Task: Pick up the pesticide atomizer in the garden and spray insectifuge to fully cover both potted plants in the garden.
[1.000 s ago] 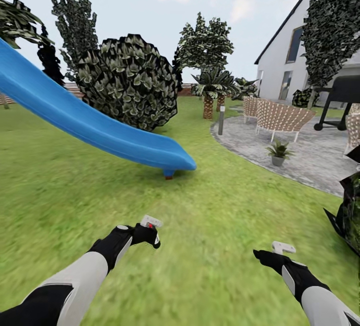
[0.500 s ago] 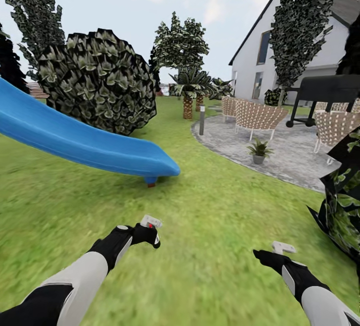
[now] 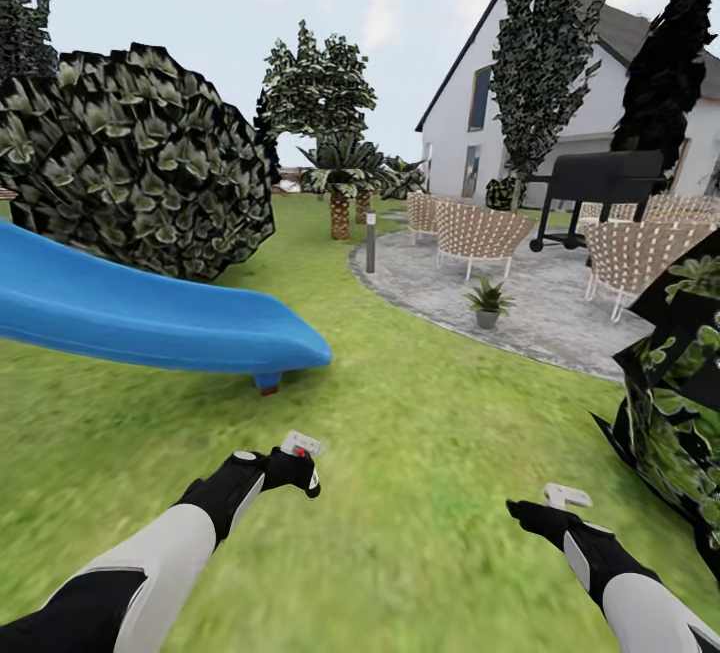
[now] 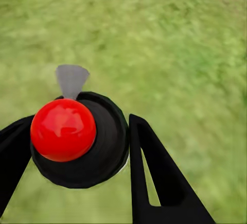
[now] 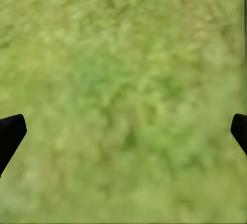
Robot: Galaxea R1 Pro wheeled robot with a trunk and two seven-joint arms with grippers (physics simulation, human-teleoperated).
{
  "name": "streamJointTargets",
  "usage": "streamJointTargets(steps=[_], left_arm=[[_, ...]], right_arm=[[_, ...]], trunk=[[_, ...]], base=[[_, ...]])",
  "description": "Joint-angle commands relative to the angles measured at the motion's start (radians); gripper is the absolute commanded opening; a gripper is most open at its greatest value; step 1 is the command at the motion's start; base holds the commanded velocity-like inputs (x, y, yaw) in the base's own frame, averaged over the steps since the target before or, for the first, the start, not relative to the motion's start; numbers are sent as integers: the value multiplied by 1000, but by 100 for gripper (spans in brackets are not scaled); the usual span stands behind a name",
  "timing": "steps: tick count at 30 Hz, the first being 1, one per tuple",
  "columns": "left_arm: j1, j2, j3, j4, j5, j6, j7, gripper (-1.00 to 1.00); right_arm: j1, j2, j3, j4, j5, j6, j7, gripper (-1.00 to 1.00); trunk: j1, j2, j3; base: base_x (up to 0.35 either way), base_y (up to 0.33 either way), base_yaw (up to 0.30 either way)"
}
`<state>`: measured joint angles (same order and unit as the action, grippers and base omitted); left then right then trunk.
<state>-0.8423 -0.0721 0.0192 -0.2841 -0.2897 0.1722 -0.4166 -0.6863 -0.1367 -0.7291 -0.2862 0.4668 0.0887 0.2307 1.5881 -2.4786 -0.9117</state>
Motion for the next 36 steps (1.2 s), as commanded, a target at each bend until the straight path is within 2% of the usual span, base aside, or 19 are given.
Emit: streamJointTargets(steps=[1, 29, 36], left_arm=[[0, 0, 2, -3, -2, 7, -4, -100], [0, 0, 2, -3, -1, 7, -4, -100], [0, -1, 2, -3, -2, 9, -4, -100]], right_arm=[[-1, 1, -9, -2, 8, 5, 7, 100], [-1, 0, -9, -2, 7, 5, 7, 100], [-1, 0, -8, -2, 8, 5, 7, 100]], trunk=[[0, 0, -1], [0, 0, -1], [0, 0, -1]], base=[[336, 113, -223], [335, 109, -203], [70, 8, -265]])
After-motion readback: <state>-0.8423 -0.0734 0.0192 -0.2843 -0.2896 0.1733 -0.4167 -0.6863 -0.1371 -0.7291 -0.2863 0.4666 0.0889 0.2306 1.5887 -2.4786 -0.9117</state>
